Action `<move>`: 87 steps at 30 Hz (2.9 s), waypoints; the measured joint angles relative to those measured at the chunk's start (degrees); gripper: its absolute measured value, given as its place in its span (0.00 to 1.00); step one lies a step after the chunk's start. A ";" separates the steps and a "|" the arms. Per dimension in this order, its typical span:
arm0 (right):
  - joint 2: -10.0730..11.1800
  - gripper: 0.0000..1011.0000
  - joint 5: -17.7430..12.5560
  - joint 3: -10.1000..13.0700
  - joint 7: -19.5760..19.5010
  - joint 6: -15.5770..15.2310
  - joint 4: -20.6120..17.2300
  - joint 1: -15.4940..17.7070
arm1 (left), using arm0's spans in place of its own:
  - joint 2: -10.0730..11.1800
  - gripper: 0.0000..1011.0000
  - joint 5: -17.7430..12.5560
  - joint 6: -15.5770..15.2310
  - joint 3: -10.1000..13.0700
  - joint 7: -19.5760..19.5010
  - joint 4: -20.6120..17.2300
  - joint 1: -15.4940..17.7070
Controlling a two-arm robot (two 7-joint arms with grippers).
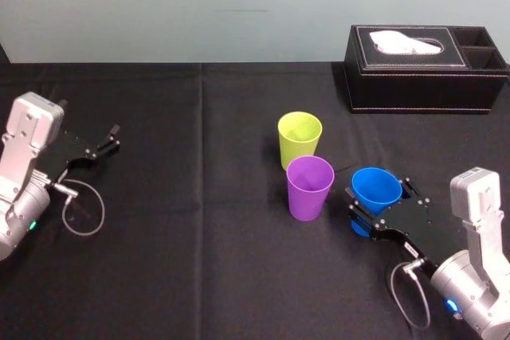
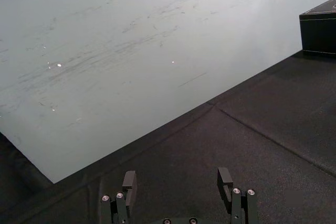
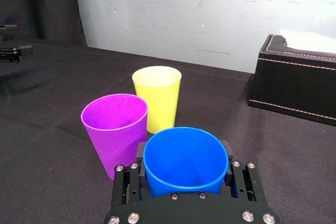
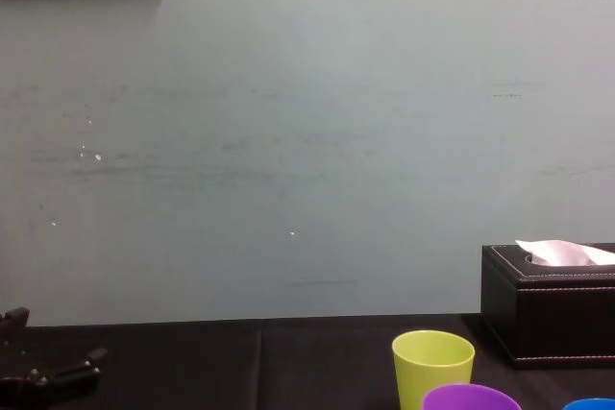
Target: Stack the three plastic cups sequentially using one hand.
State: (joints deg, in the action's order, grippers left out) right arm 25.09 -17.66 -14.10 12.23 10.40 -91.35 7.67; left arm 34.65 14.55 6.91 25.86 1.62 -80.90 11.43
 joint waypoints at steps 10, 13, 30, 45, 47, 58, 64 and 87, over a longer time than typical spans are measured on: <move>-0.07 0.75 -0.50 0.80 1.11 0.52 0.28 -0.60 | 0.00 1.00 0.00 0.00 0.00 0.00 0.00 0.00; -0.03 0.75 -1.47 1.85 2.92 0.71 0.57 -1.86 | 0.00 1.00 0.00 0.00 0.00 0.00 0.00 0.00; -1.15 0.75 -5.26 2.34 11.60 -5.97 3.89 -15.98 | 0.00 1.00 0.00 0.00 0.00 0.00 0.00 0.00; -3.86 0.75 -8.38 -2.98 15.77 -8.29 13.65 -26.83 | 0.00 1.00 0.00 0.00 0.00 0.00 0.00 0.00; -3.98 0.75 -7.39 -4.12 16.25 -7.28 15.37 -28.11 | 0.00 1.00 0.00 0.00 0.00 0.00 0.00 0.00; -4.61 0.75 -5.21 -7.07 19.87 -2.19 21.79 -31.99 | 0.00 1.00 0.00 0.00 0.00 0.00 0.00 0.00; -5.07 0.75 -5.48 -7.97 22.13 -0.64 24.29 -33.23 | 0.00 1.00 0.00 0.00 0.00 0.00 0.00 0.00; -6.69 0.75 -7.51 -9.30 24.79 0.82 29.29 -35.61 | 0.00 1.00 0.00 0.00 0.00 0.00 0.00 0.00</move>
State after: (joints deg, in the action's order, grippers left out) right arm 18.40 -25.17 -23.40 37.02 11.23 -62.06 -27.94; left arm 34.65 14.55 6.90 25.86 1.62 -80.90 11.43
